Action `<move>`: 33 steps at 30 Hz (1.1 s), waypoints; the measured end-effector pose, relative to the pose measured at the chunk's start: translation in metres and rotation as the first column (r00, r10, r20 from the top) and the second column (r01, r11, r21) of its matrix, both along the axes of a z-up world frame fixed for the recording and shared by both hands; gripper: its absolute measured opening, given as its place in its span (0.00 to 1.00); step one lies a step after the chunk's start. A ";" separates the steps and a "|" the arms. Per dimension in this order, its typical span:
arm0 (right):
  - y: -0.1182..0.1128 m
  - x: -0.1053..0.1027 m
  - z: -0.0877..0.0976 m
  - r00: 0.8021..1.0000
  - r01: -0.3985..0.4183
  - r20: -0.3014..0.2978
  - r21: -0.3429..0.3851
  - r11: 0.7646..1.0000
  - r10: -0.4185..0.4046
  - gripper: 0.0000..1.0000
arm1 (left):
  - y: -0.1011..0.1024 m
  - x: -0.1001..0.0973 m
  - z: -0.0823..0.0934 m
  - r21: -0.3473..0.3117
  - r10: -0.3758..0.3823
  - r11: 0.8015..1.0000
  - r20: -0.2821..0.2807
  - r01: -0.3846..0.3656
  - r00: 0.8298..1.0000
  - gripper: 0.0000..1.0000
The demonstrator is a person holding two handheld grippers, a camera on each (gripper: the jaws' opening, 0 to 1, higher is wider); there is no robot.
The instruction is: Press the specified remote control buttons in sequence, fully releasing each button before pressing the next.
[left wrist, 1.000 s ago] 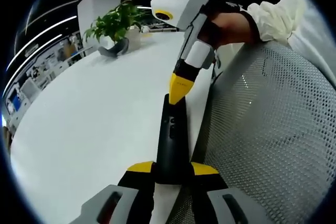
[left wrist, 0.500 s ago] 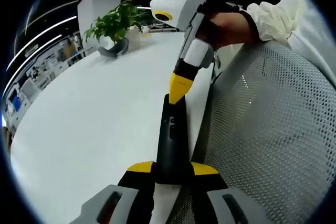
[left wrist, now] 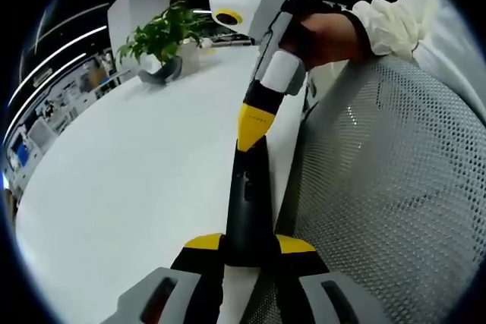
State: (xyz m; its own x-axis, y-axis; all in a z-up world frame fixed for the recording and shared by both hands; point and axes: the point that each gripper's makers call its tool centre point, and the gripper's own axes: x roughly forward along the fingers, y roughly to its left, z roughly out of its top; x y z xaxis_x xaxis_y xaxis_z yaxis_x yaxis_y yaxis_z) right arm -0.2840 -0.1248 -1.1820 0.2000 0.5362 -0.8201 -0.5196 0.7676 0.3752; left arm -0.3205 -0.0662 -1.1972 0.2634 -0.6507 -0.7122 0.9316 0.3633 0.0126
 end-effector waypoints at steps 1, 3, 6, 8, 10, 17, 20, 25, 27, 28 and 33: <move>0.000 0.000 -0.001 1.000 -0.010 0.004 -0.007 1.000 0.010 0.00 | -0.001 -0.002 0.000 -0.009 0.003 1.000 -0.013 -0.004 1.000 0.24; 0.001 -0.001 -0.001 1.000 -0.021 0.011 -0.010 1.000 0.021 0.00 | -0.003 -0.003 0.000 -0.011 -0.004 1.000 -0.014 0.004 1.000 0.24; 0.000 -0.001 -0.003 1.000 -0.026 0.005 -0.013 1.000 0.026 0.00 | -0.003 -0.004 0.000 -0.008 -0.013 1.000 -0.007 0.013 1.000 0.24; -0.001 -0.002 -0.004 1.000 -0.026 0.002 -0.019 0.999 0.026 0.00 | -0.003 -0.004 0.000 -0.007 -0.016 1.000 -0.003 0.016 1.000 0.24; 0.000 -0.002 -0.004 1.000 -0.029 0.007 -0.017 0.999 0.029 0.00 | -0.003 -0.004 0.000 -0.002 -0.024 1.000 0.006 0.024 1.000 0.24; 0.001 -0.004 -0.006 0.998 -0.057 0.013 -0.036 0.998 0.058 0.00 | -0.003 -0.004 -0.001 0.006 -0.036 0.999 0.029 0.036 0.999 0.24; 0.000 -0.003 -0.007 0.999 -0.038 -0.001 -0.020 0.999 0.038 0.00 | -0.003 -0.004 -0.001 0.006 -0.035 0.999 0.028 0.035 0.999 0.24; 0.001 -0.004 -0.007 0.999 -0.040 0.004 -0.026 0.999 0.040 0.00 | -0.003 -0.004 -0.001 0.005 -0.033 0.999 0.028 0.033 0.999 0.24; 0.001 -0.004 -0.007 0.999 -0.041 0.005 -0.028 0.999 0.041 0.00 | -0.003 -0.004 -0.001 0.005 -0.033 0.999 0.027 0.033 0.999 0.24; 0.001 -0.004 -0.007 0.999 -0.040 0.005 -0.027 0.999 0.041 0.00 | -0.003 -0.004 -0.001 0.005 -0.033 0.999 0.027 0.033 0.999 0.24; 0.001 -0.003 -0.008 0.999 -0.033 0.006 -0.022 0.999 0.033 0.00 | -0.003 -0.004 -0.001 0.003 -0.029 1.000 0.024 0.029 0.999 0.24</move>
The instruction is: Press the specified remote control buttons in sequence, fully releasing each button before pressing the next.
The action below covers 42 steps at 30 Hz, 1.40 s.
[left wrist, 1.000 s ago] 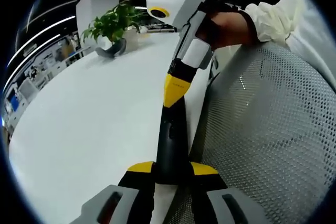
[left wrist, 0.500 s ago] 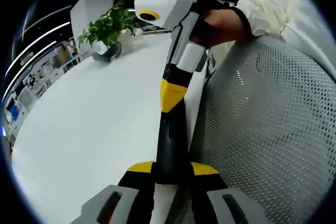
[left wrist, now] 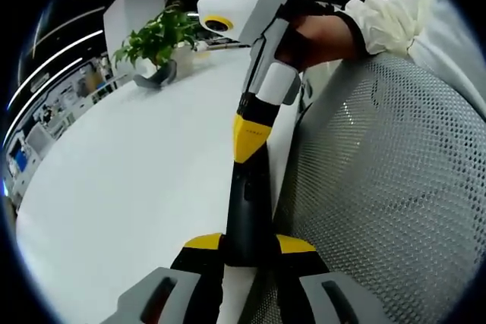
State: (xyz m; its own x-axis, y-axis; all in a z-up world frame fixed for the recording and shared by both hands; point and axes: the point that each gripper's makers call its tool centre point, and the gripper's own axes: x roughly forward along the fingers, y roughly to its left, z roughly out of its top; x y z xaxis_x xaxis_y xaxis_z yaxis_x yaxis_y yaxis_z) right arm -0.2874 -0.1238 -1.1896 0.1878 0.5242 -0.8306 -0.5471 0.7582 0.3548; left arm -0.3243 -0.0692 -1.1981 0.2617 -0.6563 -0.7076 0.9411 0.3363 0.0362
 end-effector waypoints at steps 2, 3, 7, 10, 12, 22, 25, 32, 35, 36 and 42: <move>0.000 0.000 0.000 1.000 -0.002 0.007 -0.003 1.000 0.002 0.00 | 0.000 0.000 0.000 -0.002 0.004 1.000 -0.003 -0.004 1.000 0.24; 0.001 -0.001 0.000 1.000 -0.009 0.015 -0.008 1.000 0.009 0.00 | 0.000 0.000 0.000 -0.003 0.005 1.000 -0.004 -0.005 1.000 0.24; 0.002 -0.001 -0.001 0.996 -0.058 0.063 -0.046 0.997 0.061 0.00 | 0.000 0.000 0.000 -0.007 0.010 1.000 -0.009 -0.010 1.000 0.24; 0.001 0.000 -0.001 0.996 -0.060 0.065 -0.047 0.997 0.063 0.00 | 0.000 0.001 0.001 -0.007 0.016 1.000 -0.011 -0.016 1.000 0.24; 0.001 0.000 -0.001 0.996 -0.060 0.060 -0.042 0.997 0.062 0.00 | 0.000 0.001 0.001 -0.015 0.034 0.999 -0.025 -0.034 0.999 0.24; -0.001 0.000 0.001 0.998 -0.042 0.038 -0.025 0.999 0.043 0.00 | -0.002 0.002 0.002 -0.027 0.055 0.998 -0.046 -0.056 0.997 0.25; -0.001 -0.002 0.001 0.998 -0.052 0.032 -0.034 0.998 0.053 0.00 | -0.003 0.002 0.001 -0.018 0.045 0.999 -0.036 -0.045 0.998 0.25; 0.002 -0.016 0.004 0.996 -0.077 -0.053 -0.022 0.997 0.075 0.00 | -0.002 0.002 0.001 -0.010 0.028 1.000 -0.021 -0.028 0.999 0.24; 0.004 -0.018 0.003 0.995 -0.082 -0.063 -0.020 0.996 0.081 0.00 | -0.002 0.002 0.001 -0.011 0.029 1.000 -0.021 -0.029 0.999 0.24; 0.004 -0.018 0.003 0.995 -0.084 -0.062 -0.022 0.996 0.082 0.00 | -0.002 0.002 0.001 -0.009 0.025 1.000 -0.017 -0.025 1.000 0.24; 0.004 -0.018 0.002 0.994 -0.098 -0.049 -0.037 0.995 0.096 0.00 | -0.002 0.002 0.000 -0.003 0.012 1.000 -0.001 -0.012 1.000 0.24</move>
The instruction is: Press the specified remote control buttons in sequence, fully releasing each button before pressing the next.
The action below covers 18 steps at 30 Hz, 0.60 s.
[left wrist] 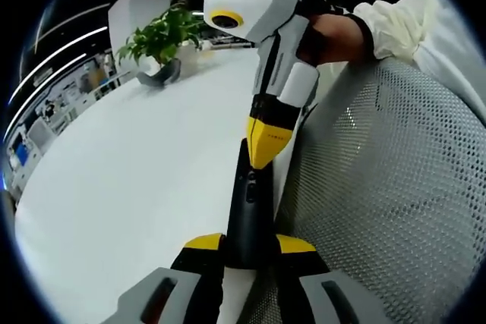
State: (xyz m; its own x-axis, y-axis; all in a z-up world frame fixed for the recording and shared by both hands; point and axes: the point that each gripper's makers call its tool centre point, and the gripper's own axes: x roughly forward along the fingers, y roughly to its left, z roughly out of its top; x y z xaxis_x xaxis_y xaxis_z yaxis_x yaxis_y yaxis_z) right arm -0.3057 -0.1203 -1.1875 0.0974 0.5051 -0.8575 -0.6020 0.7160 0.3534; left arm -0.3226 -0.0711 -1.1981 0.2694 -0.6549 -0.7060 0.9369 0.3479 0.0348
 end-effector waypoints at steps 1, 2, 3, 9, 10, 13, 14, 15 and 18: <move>0.000 0.000 0.000 1.000 0.000 -0.001 0.001 1.000 0.000 0.00 | 0.000 -0.001 0.000 0.002 -0.004 1.000 0.005 0.004 1.000 0.24; 0.000 0.000 0.000 1.000 0.005 -0.009 0.006 1.000 -0.005 0.00 | 0.000 -0.001 0.000 0.004 -0.004 1.000 0.007 0.004 1.000 0.24; -0.001 0.000 0.000 1.000 0.013 -0.018 0.012 1.000 -0.013 0.00 | 0.000 0.000 0.000 0.005 -0.007 1.000 0.010 0.007 1.000 0.24; -0.002 0.002 -0.001 0.995 0.067 -0.072 0.047 0.997 -0.064 0.00 | 0.000 0.000 0.000 -0.006 0.004 1.000 -0.001 -0.004 1.000 0.24; -0.001 0.001 -0.001 0.995 0.067 -0.071 0.047 0.997 -0.063 0.00 | 0.000 0.000 0.001 -0.009 0.008 1.000 -0.004 -0.008 1.000 0.25; 0.000 0.001 -0.001 0.997 0.052 -0.053 0.042 0.998 -0.050 0.00 | 0.000 0.001 0.001 -0.020 0.026 0.999 -0.020 -0.027 0.999 0.25; 0.000 0.001 -0.001 0.998 0.050 -0.048 0.041 0.998 -0.048 0.00 | -0.001 0.001 0.002 -0.029 0.044 0.999 -0.036 -0.045 0.998 0.25; 0.000 0.002 -0.001 0.998 0.048 -0.038 0.038 0.998 -0.047 0.00 | -0.001 0.002 0.002 -0.035 0.057 0.998 -0.049 -0.059 0.997 0.25; 0.000 0.004 -0.001 0.999 0.048 -0.023 0.040 0.998 -0.048 0.00 | -0.001 0.003 0.002 -0.046 0.087 0.995 -0.073 -0.090 0.994 0.25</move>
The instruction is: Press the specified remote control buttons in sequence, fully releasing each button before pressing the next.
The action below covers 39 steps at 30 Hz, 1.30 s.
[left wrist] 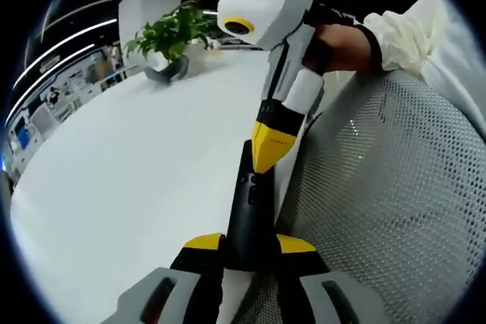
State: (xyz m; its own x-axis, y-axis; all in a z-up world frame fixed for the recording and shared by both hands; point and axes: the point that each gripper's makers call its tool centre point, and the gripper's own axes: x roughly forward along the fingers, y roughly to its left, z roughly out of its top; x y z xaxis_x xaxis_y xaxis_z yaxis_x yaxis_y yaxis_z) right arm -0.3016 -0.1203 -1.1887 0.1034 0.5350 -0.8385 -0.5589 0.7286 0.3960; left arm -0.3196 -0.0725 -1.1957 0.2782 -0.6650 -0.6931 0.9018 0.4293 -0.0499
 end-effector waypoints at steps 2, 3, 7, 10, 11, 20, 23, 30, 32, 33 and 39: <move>0.000 0.001 0.000 1.000 0.006 0.004 0.004 1.000 -0.006 0.00 | -0.001 0.000 0.000 0.003 -0.006 1.000 0.010 0.006 1.000 0.25; 0.000 0.001 0.000 1.000 0.009 0.005 0.006 1.000 -0.009 0.00 | -0.001 0.000 0.000 0.005 -0.010 1.000 0.015 0.010 1.000 0.25; 0.000 0.002 0.000 1.000 0.021 -0.008 0.016 1.000 -0.021 0.00 | -0.001 -0.001 0.000 0.007 -0.018 1.000 0.022 0.017 1.000 0.25; 0.000 0.002 0.000 1.000 0.023 -0.014 0.021 1.000 -0.023 0.00 | -0.001 -0.001 0.000 0.006 -0.026 1.000 0.029 0.026 0.999 0.25; 0.000 0.002 0.000 1.000 0.021 -0.013 0.021 1.000 -0.021 0.00 | -0.001 0.000 -0.001 0.006 -0.028 1.000 0.030 0.028 0.999 0.25; -0.002 0.002 0.001 0.999 0.043 -0.032 0.027 0.999 -0.042 0.00 | -0.001 0.000 -0.001 0.006 -0.035 0.999 0.035 0.035 0.999 0.25; -0.007 0.003 0.001 0.998 0.053 -0.027 -0.009 0.999 -0.054 0.00 | -0.001 0.000 -0.001 0.008 -0.039 0.999 0.039 0.038 0.998 0.25; -0.018 0.006 0.000 0.994 0.096 -0.038 -0.058 0.994 -0.099 0.00 | -0.001 -0.001 -0.001 0.011 -0.042 0.999 0.043 0.042 0.998 0.25; -0.021 0.006 0.000 0.991 0.117 -0.050 -0.062 0.991 -0.120 0.00 | -0.002 -0.001 -0.001 0.012 -0.043 0.999 0.043 0.042 0.998 0.25; -0.022 0.006 0.000 0.991 0.122 -0.052 -0.069 0.990 -0.126 0.00 | -0.002 -0.001 -0.001 0.012 -0.043 0.999 0.044 0.042 0.998 0.25; -0.019 0.000 0.000 0.986 0.121 -0.110 -0.067 0.990 -0.128 0.00 | -0.001 -0.001 -0.001 0.011 -0.046 0.999 0.046 0.045 0.998 0.25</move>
State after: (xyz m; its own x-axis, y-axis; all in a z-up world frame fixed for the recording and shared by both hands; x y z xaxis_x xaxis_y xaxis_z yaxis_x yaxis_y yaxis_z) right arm -0.3018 -0.1398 -1.1892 0.0685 0.4721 -0.8789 -0.4159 0.8143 0.4050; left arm -0.3203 -0.0739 -1.1967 0.2795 -0.6706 -0.6871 0.9217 0.3879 -0.0036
